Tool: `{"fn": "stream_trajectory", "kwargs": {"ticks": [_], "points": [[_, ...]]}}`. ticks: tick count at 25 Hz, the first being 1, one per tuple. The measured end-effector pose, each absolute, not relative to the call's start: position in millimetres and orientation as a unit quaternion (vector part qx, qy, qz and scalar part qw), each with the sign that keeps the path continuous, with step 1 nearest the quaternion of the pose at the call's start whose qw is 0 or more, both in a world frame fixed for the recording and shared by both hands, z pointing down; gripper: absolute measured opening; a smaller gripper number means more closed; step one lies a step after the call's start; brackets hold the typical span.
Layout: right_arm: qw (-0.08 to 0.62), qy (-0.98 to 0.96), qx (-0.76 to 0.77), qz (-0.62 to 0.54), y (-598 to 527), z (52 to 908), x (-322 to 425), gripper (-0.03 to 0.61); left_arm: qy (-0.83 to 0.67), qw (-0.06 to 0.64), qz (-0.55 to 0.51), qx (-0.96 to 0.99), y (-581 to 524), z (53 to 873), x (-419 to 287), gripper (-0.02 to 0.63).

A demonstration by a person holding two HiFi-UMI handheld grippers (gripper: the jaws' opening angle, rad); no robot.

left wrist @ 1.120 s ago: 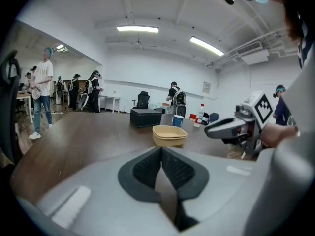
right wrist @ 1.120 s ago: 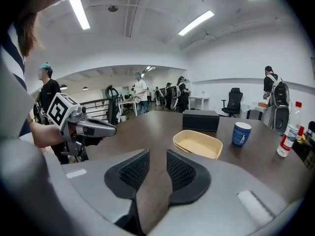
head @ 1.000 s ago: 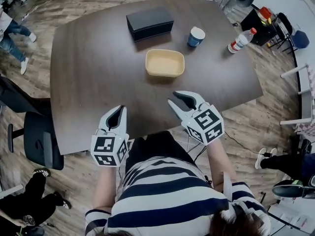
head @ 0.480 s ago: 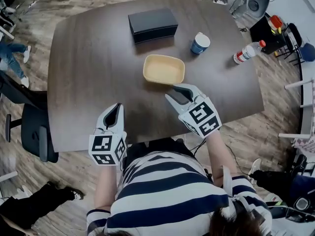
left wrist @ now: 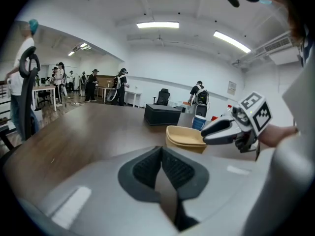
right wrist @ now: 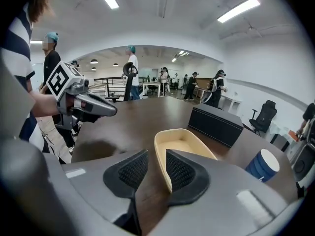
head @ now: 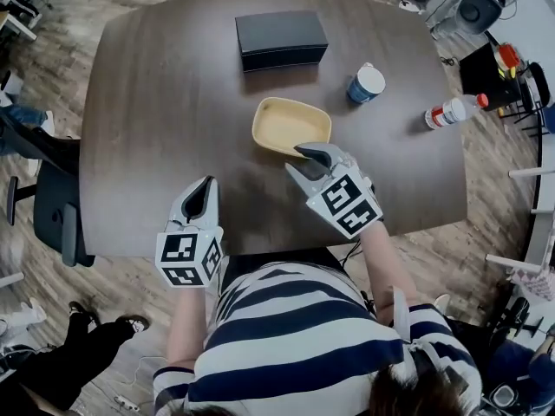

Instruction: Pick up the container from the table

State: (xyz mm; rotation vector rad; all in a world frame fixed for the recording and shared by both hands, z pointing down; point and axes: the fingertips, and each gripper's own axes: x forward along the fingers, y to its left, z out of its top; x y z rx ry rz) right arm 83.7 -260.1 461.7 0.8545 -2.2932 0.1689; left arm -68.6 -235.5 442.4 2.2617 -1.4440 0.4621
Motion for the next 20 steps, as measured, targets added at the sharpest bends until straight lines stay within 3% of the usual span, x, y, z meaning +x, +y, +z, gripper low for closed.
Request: {"fn": "stream_trajectory", "kwargs": {"ticks": [20], "points": [[0.474,-0.852,0.221,-0.029,-279.9,519.1,58.6,0.105,-0.560,0.235,0.172,0.776,-245.5,470.9,-88.3,0.000]]}}
